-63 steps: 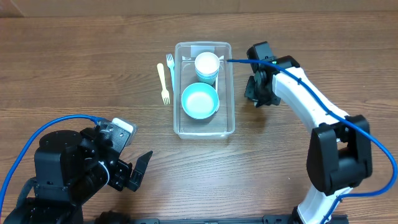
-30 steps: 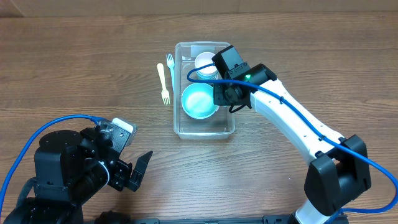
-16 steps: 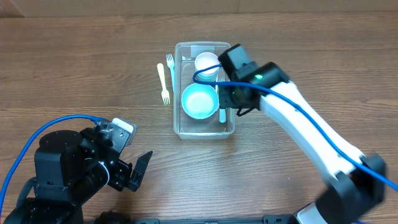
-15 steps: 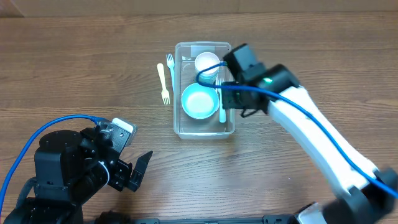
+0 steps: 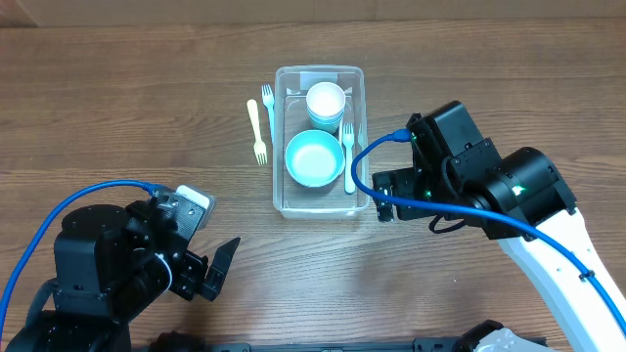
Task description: Pack container
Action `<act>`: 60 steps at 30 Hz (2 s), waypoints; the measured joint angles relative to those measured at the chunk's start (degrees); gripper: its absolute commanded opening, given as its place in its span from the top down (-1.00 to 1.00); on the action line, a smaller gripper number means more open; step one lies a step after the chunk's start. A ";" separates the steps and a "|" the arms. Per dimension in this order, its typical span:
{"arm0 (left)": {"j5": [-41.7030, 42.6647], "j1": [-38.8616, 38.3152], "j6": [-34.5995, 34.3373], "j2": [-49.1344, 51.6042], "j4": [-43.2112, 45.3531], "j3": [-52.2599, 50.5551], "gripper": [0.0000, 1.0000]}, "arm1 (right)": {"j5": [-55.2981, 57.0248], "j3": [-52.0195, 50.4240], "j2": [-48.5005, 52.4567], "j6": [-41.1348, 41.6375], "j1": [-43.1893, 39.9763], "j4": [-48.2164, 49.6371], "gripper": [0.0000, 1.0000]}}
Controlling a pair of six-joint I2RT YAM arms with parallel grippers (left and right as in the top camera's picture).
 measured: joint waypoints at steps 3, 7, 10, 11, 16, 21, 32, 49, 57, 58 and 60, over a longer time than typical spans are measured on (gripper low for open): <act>0.02 0.00 0.00 0.00 0.00 0.00 -1.00 | 0.00 0.00 0.00 0.00 0.00 0.02 -1.00; 0.00 0.00 0.00 0.00 0.00 0.02 -1.00 | 0.00 -0.02 0.00 -0.02 0.00 0.04 -1.00; 0.04 0.00 0.00 0.00 0.68 0.00 -1.00 | 0.00 -0.02 0.00 0.02 0.00 0.00 -1.00; 0.04 0.00 0.02 0.00 1.38 0.00 -1.00 | 0.02 -0.02 -0.02 0.00 0.00 -0.02 -1.00; -11.61 0.33 -8.33 1.44 10.08 -0.09 -1.00 | 0.00 -0.07 0.00 0.00 0.00 -0.04 -1.00; -16.85 0.33 -9.55 14.75 21.59 -0.04 -1.00 | 0.00 -0.09 0.00 0.02 0.00 0.02 -1.00; -18.58 0.33 -17.14 57.68 48.30 -0.09 -1.00 | 0.02 -0.33 0.00 0.02 0.00 -0.02 -1.00; -16.02 -2.62 -22.34 71.21 65.35 -0.09 -1.00 | 0.02 -0.33 0.00 0.00 0.00 -0.02 -1.00; -21.14 -4.96 -22.27 71.23 67.23 -0.09 -1.00 | 0.02 -0.33 -0.02 0.00 0.00 0.00 -1.00; -21.31 -4.96 -22.29 71.23 67.45 -0.09 -1.00 | 0.02 -0.33 0.00 -0.02 0.00 0.00 -1.00; -21.40 -4.96 -22.29 71.23 67.84 -0.09 -1.00 | 0.04 -0.33 0.00 0.00 0.00 -0.04 -1.00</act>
